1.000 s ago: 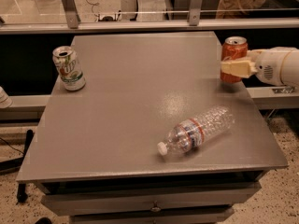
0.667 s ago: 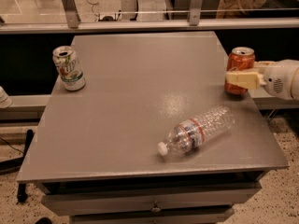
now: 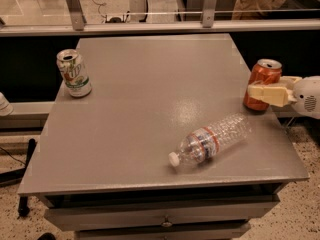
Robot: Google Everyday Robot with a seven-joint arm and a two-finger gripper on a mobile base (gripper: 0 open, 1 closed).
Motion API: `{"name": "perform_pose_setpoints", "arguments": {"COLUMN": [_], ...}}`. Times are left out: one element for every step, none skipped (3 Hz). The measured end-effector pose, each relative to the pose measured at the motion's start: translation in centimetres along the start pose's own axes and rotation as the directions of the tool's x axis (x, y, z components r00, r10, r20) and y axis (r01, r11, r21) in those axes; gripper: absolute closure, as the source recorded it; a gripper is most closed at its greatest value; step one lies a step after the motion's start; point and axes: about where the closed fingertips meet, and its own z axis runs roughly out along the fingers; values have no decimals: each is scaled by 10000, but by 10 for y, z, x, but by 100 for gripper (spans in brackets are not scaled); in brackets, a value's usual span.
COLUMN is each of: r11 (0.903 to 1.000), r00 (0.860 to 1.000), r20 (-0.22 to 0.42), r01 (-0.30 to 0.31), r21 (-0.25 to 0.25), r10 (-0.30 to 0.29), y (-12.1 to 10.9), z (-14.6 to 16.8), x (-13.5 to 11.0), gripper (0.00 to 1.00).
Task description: Move coke can near water bottle
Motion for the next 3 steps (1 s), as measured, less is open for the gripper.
{"name": "perform_pose_setpoints", "arguments": {"r11": [9981, 9981, 9981], "r00": [9992, 9992, 9992], "r20": [44, 44, 45], "r01": [-400, -401, -402], "r21": [-466, -468, -471], "r10": [402, 404, 404], "y": [5, 5, 5], "z": [2, 1, 1], "x": [4, 2, 2], "gripper": [59, 35, 12]}}
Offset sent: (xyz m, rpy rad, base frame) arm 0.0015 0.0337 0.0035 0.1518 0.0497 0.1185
